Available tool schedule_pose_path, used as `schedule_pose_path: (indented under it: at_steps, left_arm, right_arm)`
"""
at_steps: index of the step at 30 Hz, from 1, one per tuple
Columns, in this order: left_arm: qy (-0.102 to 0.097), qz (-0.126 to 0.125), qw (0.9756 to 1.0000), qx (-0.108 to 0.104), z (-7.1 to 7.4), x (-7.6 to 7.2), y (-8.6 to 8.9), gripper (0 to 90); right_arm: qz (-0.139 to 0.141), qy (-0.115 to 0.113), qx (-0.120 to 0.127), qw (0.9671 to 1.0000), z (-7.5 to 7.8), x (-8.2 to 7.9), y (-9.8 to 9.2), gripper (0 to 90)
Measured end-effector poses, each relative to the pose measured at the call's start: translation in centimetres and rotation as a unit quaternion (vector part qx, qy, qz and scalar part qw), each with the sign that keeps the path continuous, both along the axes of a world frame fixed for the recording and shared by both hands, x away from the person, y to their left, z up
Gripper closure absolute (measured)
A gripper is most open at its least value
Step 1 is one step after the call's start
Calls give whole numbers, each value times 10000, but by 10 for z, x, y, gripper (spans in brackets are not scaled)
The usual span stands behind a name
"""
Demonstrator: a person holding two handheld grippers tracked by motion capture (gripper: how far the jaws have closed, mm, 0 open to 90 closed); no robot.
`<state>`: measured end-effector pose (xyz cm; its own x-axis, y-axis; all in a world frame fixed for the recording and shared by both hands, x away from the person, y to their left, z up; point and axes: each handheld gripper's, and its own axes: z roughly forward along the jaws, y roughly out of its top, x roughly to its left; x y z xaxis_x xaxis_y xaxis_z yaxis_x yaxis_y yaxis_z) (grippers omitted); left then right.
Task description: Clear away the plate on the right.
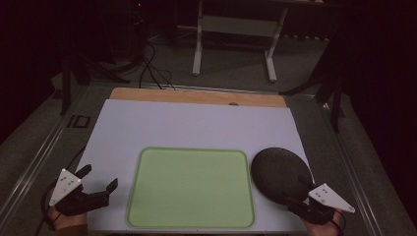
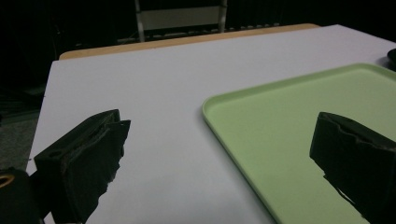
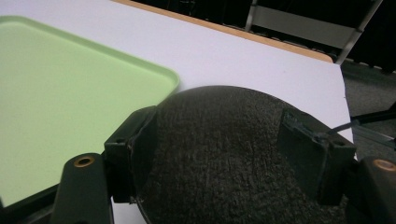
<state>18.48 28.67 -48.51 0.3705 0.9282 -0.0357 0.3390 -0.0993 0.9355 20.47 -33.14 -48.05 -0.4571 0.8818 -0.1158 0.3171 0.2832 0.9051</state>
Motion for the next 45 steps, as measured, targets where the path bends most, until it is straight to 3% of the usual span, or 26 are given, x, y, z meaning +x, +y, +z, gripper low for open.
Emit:
schedule_pose_path:
  at_steps: [3, 9, 24, 29, 33, 45]
  left_arm:
    - [-81, 9, 10000, -44, 2, -1, 0, 32]
    - [-55, 6, 10000, -68, 1, -2, 1, 32]
    - [-90, -107, 9999, -28, 1, 0, -3, 32]
    - [-119, -122, 9998, -52, 1, -1, -3, 33]
    - [-136, -135, 9998, -68, 1, 0, -4, 32]
    - [-108, -170, 9998, -54, 0, 1, -6, 32]
  right_arm:
    - [9, 13, -32, 10000, -1, -1, 0, 301]
    - [-3, -27, -26, 10000, 0, -1, -1, 308]
    - [62, -35, -380, 9993, 6, -2, 7, 331]
    - [157, -5, -703, 9974, 9, -1, 10, 338]
    - [210, 232, -868, 9957, 9, 2, 9, 346]
    - [369, 550, -1459, 9871, -4, -3, -6, 423]
